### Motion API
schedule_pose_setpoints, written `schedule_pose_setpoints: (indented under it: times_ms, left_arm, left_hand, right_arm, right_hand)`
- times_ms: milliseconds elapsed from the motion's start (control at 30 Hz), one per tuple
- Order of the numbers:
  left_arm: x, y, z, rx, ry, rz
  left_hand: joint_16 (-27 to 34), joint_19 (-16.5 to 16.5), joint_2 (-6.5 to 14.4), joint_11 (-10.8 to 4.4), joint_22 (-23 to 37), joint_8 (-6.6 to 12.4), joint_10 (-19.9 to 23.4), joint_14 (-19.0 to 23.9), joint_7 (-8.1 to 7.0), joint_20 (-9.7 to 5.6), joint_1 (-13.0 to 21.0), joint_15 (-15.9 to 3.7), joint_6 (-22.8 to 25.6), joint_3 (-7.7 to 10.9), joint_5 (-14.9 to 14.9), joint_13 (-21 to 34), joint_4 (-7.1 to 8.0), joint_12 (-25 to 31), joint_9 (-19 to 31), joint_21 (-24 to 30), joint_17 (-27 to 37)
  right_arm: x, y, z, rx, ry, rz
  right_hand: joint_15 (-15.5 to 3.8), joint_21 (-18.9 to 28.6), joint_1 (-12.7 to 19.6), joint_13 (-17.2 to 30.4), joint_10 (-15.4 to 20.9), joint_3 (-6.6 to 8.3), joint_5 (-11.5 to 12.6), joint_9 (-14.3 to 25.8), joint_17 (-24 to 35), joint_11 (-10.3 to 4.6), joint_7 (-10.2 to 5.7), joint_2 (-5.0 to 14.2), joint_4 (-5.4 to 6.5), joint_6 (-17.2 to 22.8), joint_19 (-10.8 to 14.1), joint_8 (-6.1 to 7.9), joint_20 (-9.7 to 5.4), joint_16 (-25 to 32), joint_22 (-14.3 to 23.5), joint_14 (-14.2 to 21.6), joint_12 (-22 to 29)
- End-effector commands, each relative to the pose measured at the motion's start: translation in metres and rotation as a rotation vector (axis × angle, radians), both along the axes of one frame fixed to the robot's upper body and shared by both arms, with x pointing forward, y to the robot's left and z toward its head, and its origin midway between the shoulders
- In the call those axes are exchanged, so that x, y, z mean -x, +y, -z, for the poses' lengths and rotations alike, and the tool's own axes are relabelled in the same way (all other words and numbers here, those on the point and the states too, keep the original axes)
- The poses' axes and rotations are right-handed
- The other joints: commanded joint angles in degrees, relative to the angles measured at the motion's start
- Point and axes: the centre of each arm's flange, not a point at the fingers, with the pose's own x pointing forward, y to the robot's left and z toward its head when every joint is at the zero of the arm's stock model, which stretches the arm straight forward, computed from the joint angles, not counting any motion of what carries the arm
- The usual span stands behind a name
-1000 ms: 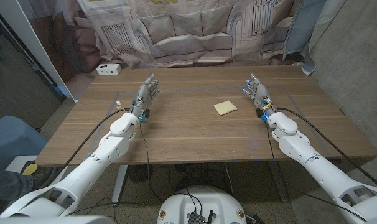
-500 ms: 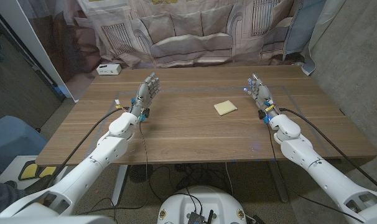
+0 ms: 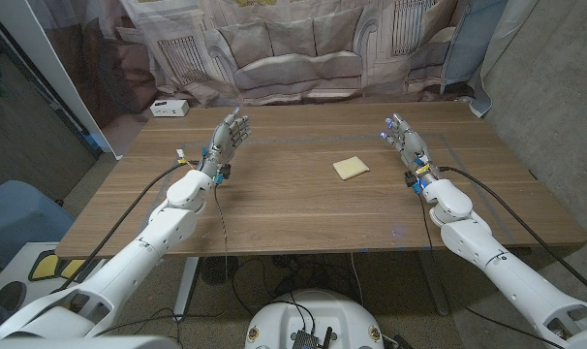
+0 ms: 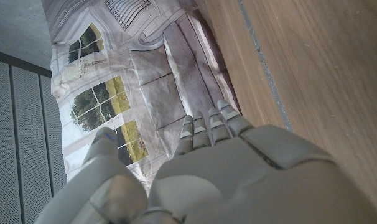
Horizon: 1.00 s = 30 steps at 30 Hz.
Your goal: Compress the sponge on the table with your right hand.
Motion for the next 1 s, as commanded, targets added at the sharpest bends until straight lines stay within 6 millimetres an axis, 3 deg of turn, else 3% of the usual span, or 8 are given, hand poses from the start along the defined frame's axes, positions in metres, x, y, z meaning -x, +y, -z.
schedule_pose_setpoints:
  times_ms: [33,133,167,600,1000]
  left_arm:
    - [-0.001,-0.008,-0.013,-0.002,-0.011,-0.004]
    - [0.002,-0.009,-0.016,-0.026,-0.003,-0.052]
    - [0.002,-0.009,-0.016,-0.026,-0.002,-0.053]
    - [0.029,0.007,-0.030,-0.105,-0.044,-0.081]
    - [0.031,0.022,-0.032,-0.124,-0.068,-0.050]
  left_hand:
    - [0.5,1.1,-0.3,0.13,0.1,0.36,1.3,1.3,-0.12,0.16,0.7,-0.05,1.2,0.12,0.4,0.3,-0.35,0.4,0.1,0.3,0.1]
    - [0.4,1.0,-0.3,-0.06,0.1,0.42,1.2,1.3,-0.55,0.34,0.7,-0.09,1.6,0.11,0.4,0.3,-0.37,0.3,0.1,0.1,0.1]
    - [0.3,0.9,-0.3,-1.14,0.1,0.36,1.6,1.4,-0.77,0.26,0.8,-0.22,1.9,0.10,0.4,0.3,-0.39,0.3,0.1,0.0,0.1]
    - [-0.3,0.1,-0.4,-0.97,0.2,0.25,1.0,0.7,-1.36,-0.02,0.9,-0.57,2.9,0.09,0.4,0.3,-0.43,-0.2,0.1,-0.6,0.1]
    - [-0.3,0.5,-0.5,-0.75,0.2,0.04,1.6,1.3,-0.87,-0.03,1.0,-0.38,3.2,0.06,0.4,0.3,-0.43,-0.2,0.1,-0.5,0.1]
  right_arm:
    - [0.008,-0.017,-0.006,0.037,-0.048,0.013]
    - [0.008,-0.022,-0.006,0.042,-0.067,0.028]
    - [0.008,-0.022,-0.006,0.042,-0.067,0.028]
    - [0.036,-0.001,-0.005,0.045,-0.122,0.092]
    - [0.047,0.020,-0.001,0.095,-0.149,0.162]
  right_hand:
    - [0.00,0.2,0.6,0.2,1.0,0.12,-0.1,0.1,0.0,0.09,-0.63,-0.23,-0.34,0.2,0.8,0.14,0.16,0.7,0.1,0.7,0.2]
    - [0.03,0.2,0.8,0.2,1.3,0.18,-0.1,0.1,0.0,0.01,-0.63,-0.13,-0.36,0.1,0.9,0.04,0.15,0.7,0.1,0.9,0.3]
    - [-0.01,0.2,0.8,0.2,1.3,0.19,-0.1,0.1,0.0,0.01,-0.64,-0.11,-0.37,0.1,0.9,0.02,0.14,0.7,0.1,0.9,0.2]
    - [-0.20,0.2,1.3,0.2,1.9,0.42,-0.2,0.1,0.0,-0.14,-0.76,0.18,-0.52,0.2,1.4,-0.16,0.11,0.7,0.1,1.5,0.1]
    - [-0.36,0.3,2.2,0.3,3.4,0.68,-0.2,0.1,-0.1,-0.29,-1.06,0.27,-0.84,0.5,2.4,-0.28,0.02,0.8,0.1,2.4,0.2]
